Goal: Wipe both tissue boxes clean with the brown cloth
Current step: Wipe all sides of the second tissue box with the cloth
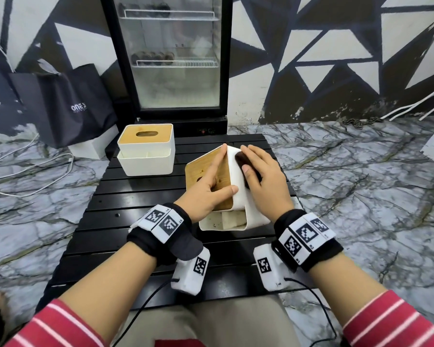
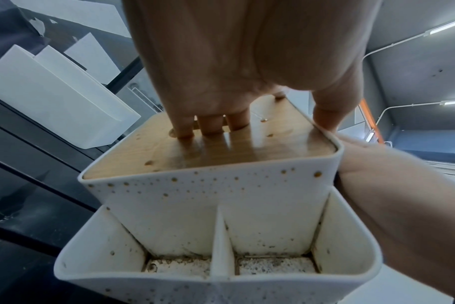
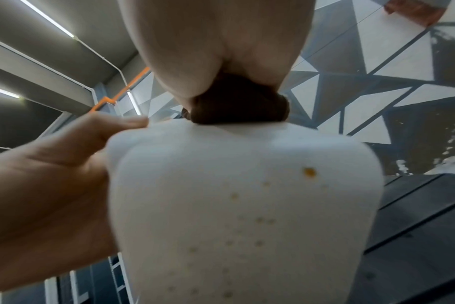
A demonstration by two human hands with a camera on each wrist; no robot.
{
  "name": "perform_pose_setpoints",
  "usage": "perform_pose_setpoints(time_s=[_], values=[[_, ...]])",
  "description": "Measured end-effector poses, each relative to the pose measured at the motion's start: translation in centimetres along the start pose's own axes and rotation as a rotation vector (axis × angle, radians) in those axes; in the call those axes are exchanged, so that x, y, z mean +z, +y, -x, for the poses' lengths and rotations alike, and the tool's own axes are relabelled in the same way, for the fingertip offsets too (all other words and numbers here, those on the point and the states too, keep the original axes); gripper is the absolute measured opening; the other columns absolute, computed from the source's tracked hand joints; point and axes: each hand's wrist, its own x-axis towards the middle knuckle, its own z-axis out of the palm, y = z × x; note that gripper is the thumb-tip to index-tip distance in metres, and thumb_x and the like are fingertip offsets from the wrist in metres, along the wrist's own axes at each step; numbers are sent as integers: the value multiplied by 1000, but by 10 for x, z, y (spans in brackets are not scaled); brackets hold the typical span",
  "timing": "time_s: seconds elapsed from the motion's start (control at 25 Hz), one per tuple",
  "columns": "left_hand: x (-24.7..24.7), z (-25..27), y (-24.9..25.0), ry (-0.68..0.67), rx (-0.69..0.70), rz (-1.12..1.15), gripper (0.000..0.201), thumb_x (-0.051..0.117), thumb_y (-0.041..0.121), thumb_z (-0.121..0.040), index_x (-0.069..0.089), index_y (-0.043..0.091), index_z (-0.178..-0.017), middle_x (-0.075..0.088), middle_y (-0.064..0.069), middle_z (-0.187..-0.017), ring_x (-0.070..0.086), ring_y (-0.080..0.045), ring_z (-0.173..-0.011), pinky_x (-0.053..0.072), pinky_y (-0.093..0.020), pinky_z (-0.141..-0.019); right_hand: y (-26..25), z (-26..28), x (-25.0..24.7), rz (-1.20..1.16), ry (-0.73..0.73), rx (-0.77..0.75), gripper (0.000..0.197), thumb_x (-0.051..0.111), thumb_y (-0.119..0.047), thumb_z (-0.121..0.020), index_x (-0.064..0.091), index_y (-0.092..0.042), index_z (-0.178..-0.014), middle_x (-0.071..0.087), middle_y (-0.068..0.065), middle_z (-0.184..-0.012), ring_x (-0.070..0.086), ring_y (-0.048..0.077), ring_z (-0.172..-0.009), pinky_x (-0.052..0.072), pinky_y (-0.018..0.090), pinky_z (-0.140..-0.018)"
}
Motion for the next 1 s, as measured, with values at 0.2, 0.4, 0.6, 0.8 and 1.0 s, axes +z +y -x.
perform_pose_setpoints(time_s=[0.2, 0.4, 0.6, 0.8, 1.0], values=[[-3, 3, -1, 2, -3, 41, 76, 59, 26, -81, 16, 77, -117, 50, -9, -134, 55, -19, -110, 49, -28, -95, 17, 16, 2, 31, 18, 101, 51, 33, -28, -87, 41, -16, -136, 40, 5, -140, 36, 21, -128, 24, 29, -109], [0, 2, -2, 2, -16, 65, 78, 61, 23, -83, 16, 76, -120, 53, -8, -131, 56, -23, -113, 49, -32, -95, 4, 18, 6, 72, 49, 51, 47, 37, -24, -88, 43, -14, -134, 42, 6, -139, 34, 20, -128, 15, 16, -104], [-5, 1, 0, 14, -42, 99, 79, 55, 9, -92, 7, 61, -127, 57, -6, -117, 59, -11, -94, 50, -17, -82, 10, -6, 6, 110, -25, 21, 41, 40, -16, -93, 44, -13, -134, 44, 6, -138, 37, 21, -127, 20, 19, -104], [-15, 3, 0, 61, -59, 126, 76, 52, 9, -93, 2, 56, -128, 60, 0, -105, 62, -3, -84, 48, -11, -71, 17, 19, 7, 71, -51, 54, 42, 40, -17, -93, 43, -16, -134, 41, 4, -140, 34, 19, -129, 20, 23, -107], [-16, 5, 4, 78, -78, 67, 79, 53, 16, -94, -5, 55, -132, 60, -1, -100, 59, -7, -86, 46, -5, -70, 23, 45, 6, 70, -22, 51, 47, 34, -25, -89, 43, -16, -134, 41, 3, -141, 34, 17, -130, 19, 21, -108]])
